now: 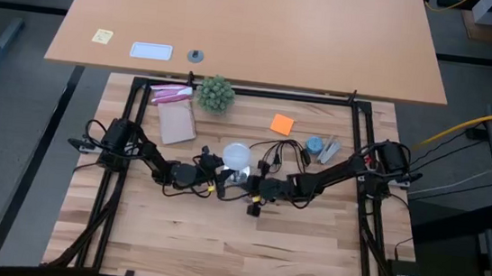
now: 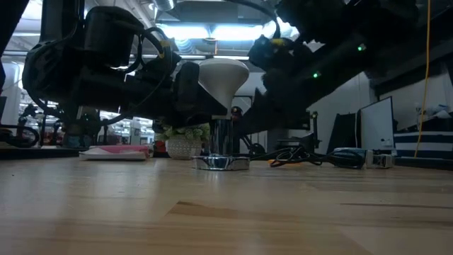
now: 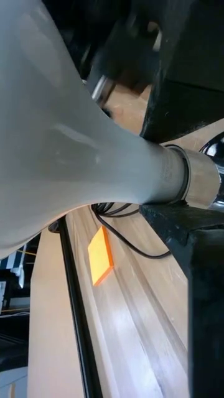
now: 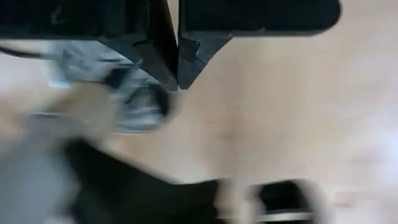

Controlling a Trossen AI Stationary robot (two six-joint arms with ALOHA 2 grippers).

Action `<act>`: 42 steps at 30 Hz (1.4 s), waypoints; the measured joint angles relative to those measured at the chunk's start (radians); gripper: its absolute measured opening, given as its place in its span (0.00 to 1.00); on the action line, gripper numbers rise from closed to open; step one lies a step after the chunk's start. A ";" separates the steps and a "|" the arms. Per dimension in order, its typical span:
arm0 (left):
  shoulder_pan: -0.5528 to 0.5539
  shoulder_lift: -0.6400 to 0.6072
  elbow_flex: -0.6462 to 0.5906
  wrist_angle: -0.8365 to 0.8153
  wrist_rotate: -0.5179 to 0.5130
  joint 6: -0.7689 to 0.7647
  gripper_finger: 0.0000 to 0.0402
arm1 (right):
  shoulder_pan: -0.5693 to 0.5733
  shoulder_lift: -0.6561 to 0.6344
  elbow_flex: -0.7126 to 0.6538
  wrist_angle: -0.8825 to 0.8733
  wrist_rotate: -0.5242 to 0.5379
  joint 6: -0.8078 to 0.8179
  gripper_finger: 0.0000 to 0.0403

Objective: Screw lightbulb
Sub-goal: Insert the white lightbulb into the silver lamp

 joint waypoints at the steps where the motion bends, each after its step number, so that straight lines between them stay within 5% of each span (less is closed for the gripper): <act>1: 0.000 0.000 0.000 0.000 0.000 0.001 0.38 | 0.001 0.000 0.000 0.003 -0.046 0.008 0.02; 7: 0.000 0.000 0.000 0.001 0.000 0.003 0.38 | 0.000 0.047 0.000 0.015 -0.100 0.031 0.02; 27: -0.001 0.001 -0.001 0.019 -0.018 0.004 0.38 | -0.045 0.095 -0.001 -0.031 0.178 0.057 0.02; 42: -0.001 0.001 -0.001 0.020 -0.006 0.004 0.38 | -0.045 0.096 -0.002 -0.035 0.231 0.055 0.02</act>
